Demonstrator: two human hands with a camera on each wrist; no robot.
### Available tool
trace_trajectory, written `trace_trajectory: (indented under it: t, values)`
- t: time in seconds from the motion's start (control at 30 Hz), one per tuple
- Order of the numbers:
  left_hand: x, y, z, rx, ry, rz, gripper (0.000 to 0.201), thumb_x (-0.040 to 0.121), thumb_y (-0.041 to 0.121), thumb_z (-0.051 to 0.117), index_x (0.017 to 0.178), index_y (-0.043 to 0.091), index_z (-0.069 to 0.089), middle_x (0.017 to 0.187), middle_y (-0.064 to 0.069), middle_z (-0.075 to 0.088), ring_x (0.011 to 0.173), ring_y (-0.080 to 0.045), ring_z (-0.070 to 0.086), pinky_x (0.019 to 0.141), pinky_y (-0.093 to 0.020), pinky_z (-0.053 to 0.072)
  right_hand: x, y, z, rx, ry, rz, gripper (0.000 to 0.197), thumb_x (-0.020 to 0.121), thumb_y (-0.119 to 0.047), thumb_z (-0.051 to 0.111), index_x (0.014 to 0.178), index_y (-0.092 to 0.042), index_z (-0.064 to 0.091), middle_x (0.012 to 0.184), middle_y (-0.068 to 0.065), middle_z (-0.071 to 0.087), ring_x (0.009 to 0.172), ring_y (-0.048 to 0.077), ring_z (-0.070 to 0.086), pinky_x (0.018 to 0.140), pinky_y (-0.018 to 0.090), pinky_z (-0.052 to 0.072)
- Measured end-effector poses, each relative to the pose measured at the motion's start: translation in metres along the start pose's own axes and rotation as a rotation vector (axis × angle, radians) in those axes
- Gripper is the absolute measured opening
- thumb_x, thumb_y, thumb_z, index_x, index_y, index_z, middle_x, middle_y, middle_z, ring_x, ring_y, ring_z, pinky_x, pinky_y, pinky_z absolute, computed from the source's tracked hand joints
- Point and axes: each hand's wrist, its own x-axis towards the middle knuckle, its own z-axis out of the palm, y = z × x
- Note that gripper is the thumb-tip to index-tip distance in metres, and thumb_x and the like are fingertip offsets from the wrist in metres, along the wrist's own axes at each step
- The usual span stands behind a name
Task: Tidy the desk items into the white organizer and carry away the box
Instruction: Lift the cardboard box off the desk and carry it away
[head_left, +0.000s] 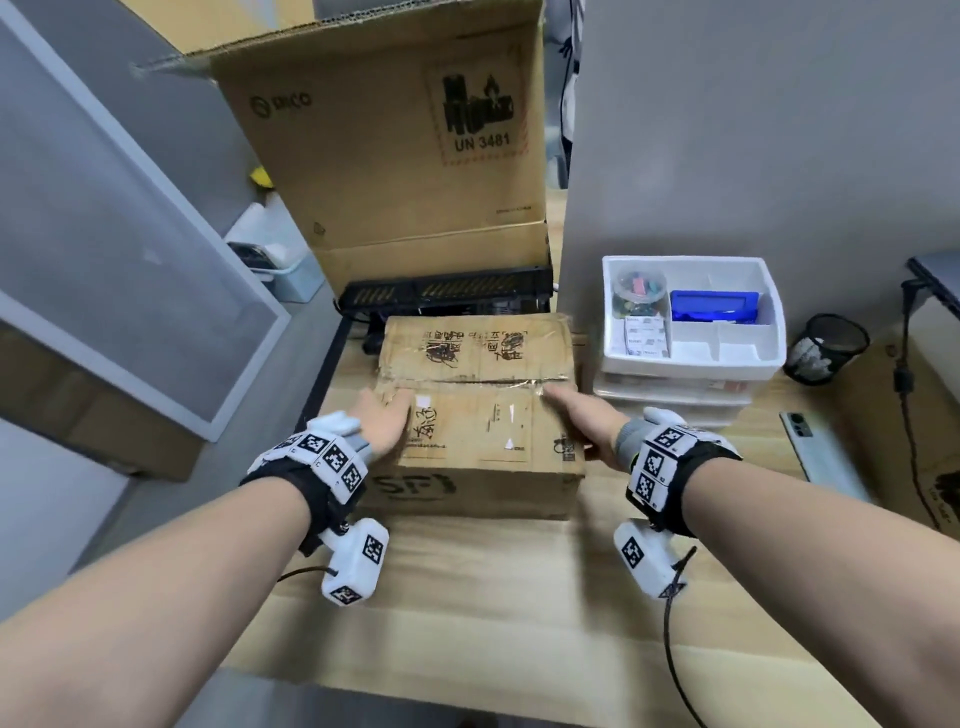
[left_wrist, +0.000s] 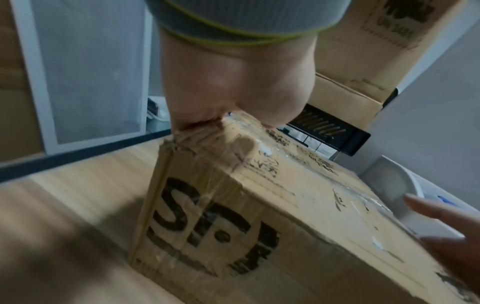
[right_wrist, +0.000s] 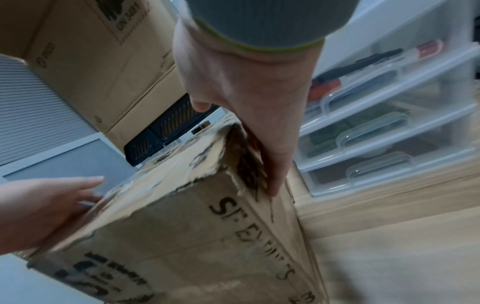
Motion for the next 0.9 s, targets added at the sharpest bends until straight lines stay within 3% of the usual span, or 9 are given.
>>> trace_trajectory:
  t: [0.17, 0.27, 0.33, 0.43, 0.5, 0.6, 0.7, 0.8, 0.9]
  values:
    - [0.007, -0.018, -0.008, -0.211, -0.042, 0.012, 0.073, 0.09, 0.059, 0.049, 0.137, 0.003, 0.046, 0.131, -0.016, 0.057, 0.115, -0.034, 0.057, 0.1, -0.041, 0.043, -0.004, 0.004, 0.008, -0.057, 0.046, -0.04, 0.061, 0.08, -0.045, 0.074, 0.125, -0.01, 0.055, 0.098, 0.006, 0.074, 0.067, 0.016, 0.07, 0.063, 0.033, 0.06]
    - [0.003, -0.03, -0.02, -0.299, -0.132, -0.012, 0.051, 0.092, 0.047, 0.052, 0.11, 0.001, 0.063, 0.094, -0.013, 0.068, 0.079, -0.029, 0.065, 0.073, -0.033, 0.053, -0.014, 0.007, 0.0, -0.097, 0.053, -0.022, 0.055, 0.082, -0.038, 0.074, 0.124, -0.007, 0.055, 0.095, 0.008, 0.073, 0.064, 0.017, 0.071, 0.054, 0.028, 0.057]
    - [-0.007, -0.039, -0.029, -0.241, -0.283, -0.084, 0.049, 0.093, 0.048, 0.047, 0.085, 0.002, 0.063, 0.073, -0.017, 0.066, 0.062, -0.03, 0.067, 0.064, -0.036, 0.059, -0.024, 0.005, -0.006, -0.151, 0.062, 0.016, 0.055, 0.081, -0.044, 0.073, 0.117, -0.007, 0.055, 0.098, 0.011, 0.073, 0.077, 0.024, 0.073, 0.063, 0.034, 0.06]
    - [-0.019, -0.06, -0.038, -0.074, -0.466, -0.121, 0.071, 0.093, 0.062, 0.035, 0.062, 0.004, 0.059, 0.071, -0.022, 0.068, 0.064, -0.033, 0.073, 0.056, -0.029, 0.058, -0.04, 0.0, -0.014, -0.345, -0.079, 0.136, 0.059, 0.083, -0.064, 0.06, 0.099, -0.007, 0.061, 0.088, 0.008, 0.071, 0.079, 0.026, 0.068, 0.08, 0.038, 0.056]
    - [-0.024, -0.068, -0.042, -0.031, -0.535, -0.107, 0.077, 0.094, 0.066, 0.031, 0.058, 0.004, 0.059, 0.07, -0.02, 0.07, 0.067, -0.031, 0.074, 0.057, -0.025, 0.055, -0.046, 0.0, -0.018, -0.464, -0.144, 0.219, 0.069, 0.085, -0.074, 0.045, 0.09, -0.008, 0.065, 0.075, 0.007, 0.071, 0.072, 0.024, 0.067, 0.089, 0.04, 0.053]
    - [-0.028, -0.08, -0.042, -0.048, -0.605, -0.12, 0.073, 0.093, 0.067, 0.035, 0.066, 0.005, 0.063, 0.08, -0.018, 0.073, 0.081, -0.032, 0.073, 0.061, -0.024, 0.053, -0.045, 0.006, -0.014, -0.475, -0.134, 0.2, 0.075, 0.083, -0.08, 0.038, 0.102, -0.013, 0.065, 0.096, 0.009, 0.072, 0.088, 0.027, 0.069, 0.091, 0.045, 0.053]
    - [-0.035, -0.093, -0.033, -0.05, -0.582, -0.11, 0.072, 0.085, 0.077, 0.037, 0.101, 0.012, 0.062, 0.097, -0.01, 0.066, 0.093, -0.027, 0.065, 0.078, -0.031, 0.051, -0.041, 0.015, -0.001, -0.345, -0.191, 0.195, 0.075, 0.078, -0.082, 0.045, 0.115, -0.019, 0.062, 0.105, 0.012, 0.074, 0.097, 0.031, 0.071, 0.086, 0.048, 0.056]
    - [-0.043, -0.105, -0.013, -0.199, -0.603, -0.086, 0.097, 0.07, 0.091, 0.039, 0.136, 0.022, 0.052, 0.13, -0.014, 0.06, 0.119, -0.033, 0.056, 0.106, -0.046, 0.041, -0.037, 0.025, 0.006, -0.245, -0.209, 0.19, 0.081, 0.073, -0.083, 0.051, 0.12, -0.018, 0.061, 0.105, 0.014, 0.075, 0.098, 0.033, 0.072, 0.094, 0.057, 0.051]
    - [-0.044, -0.111, 0.009, -0.44, -0.607, -0.04, 0.11, 0.066, 0.096, 0.037, 0.153, 0.029, 0.029, 0.155, -0.003, 0.038, 0.141, -0.024, 0.038, 0.118, -0.052, 0.023, -0.033, 0.033, -0.001, -0.098, -0.198, 0.171, 0.092, 0.067, -0.092, 0.043, 0.118, -0.019, 0.066, 0.108, 0.015, 0.074, 0.103, 0.036, 0.07, 0.099, 0.059, 0.046]
